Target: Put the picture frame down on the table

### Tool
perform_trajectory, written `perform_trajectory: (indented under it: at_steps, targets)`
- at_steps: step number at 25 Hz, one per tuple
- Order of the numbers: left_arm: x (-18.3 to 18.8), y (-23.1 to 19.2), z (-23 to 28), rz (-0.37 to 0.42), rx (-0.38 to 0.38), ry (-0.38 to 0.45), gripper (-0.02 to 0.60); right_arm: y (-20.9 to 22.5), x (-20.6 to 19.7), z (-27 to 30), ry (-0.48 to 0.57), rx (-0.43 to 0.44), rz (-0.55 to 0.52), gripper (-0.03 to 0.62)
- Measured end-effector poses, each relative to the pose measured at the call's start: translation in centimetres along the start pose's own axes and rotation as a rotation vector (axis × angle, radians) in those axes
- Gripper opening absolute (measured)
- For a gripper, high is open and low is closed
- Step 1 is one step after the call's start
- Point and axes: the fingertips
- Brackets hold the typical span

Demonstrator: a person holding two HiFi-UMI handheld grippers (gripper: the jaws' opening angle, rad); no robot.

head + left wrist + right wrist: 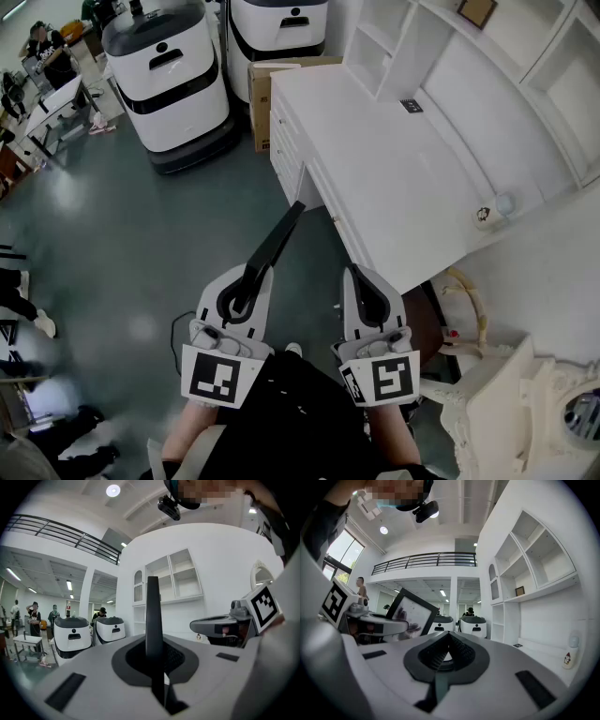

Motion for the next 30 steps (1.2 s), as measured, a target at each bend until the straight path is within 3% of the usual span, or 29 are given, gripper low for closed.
perform_trajectory:
  at_steps: [15,30]
  targets:
    - [0.0,-0.3,0.4,-0.004,0.025,0.003,0.012,0.4,0.1,0.4,0.001,0.029,0.034,0.002]
    - [-0.2,1.2,-0.5,-0.004,0.142,-0.013,0.012,2.1,-0.5,-0.9,0.001,0.100,0.056,0.002]
Point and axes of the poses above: the fingertips, and each gripper's own axes: z forward along the fingers, y to its right, x out of its top, and after that the axes turned 13 degrees about -x, right-handed
